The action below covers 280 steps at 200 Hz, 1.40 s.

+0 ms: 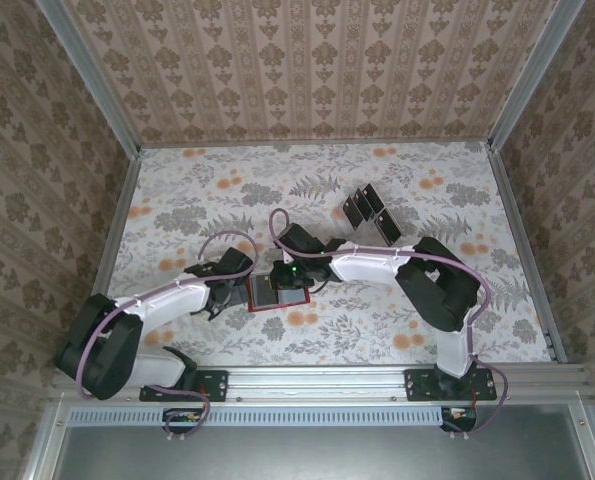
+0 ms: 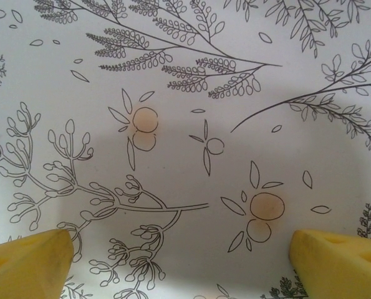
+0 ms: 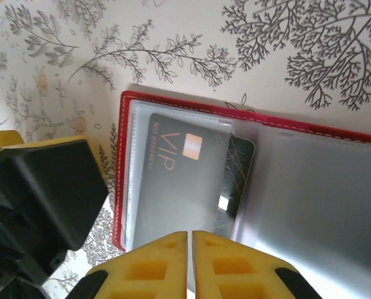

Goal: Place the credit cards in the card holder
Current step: Insert the credit card into the card slot.

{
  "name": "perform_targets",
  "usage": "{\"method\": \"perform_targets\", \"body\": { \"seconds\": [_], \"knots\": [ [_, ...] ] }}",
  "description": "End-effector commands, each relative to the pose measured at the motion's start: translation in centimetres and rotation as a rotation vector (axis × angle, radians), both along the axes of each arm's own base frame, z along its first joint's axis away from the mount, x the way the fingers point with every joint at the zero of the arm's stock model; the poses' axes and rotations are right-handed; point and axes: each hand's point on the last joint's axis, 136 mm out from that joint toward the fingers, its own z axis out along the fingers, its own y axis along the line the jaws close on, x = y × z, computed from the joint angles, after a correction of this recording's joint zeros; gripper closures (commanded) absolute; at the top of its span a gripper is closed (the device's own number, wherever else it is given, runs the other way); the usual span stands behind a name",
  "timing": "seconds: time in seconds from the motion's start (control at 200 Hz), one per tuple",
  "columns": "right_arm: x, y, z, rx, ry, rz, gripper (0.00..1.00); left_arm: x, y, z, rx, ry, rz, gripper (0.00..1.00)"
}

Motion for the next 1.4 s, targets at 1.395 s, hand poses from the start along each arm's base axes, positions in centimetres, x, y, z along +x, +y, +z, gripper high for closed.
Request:
{"method": "perform_targets", "body": {
  "seconds": [1.395],
  "knots": [
    [-0.3, 2.6, -1.6, 0.075, 0.100, 0.003, 0.94, 0.2, 0.3, 0.0, 0.011, -0.006, 0.008, 0.00]
  ]
}}
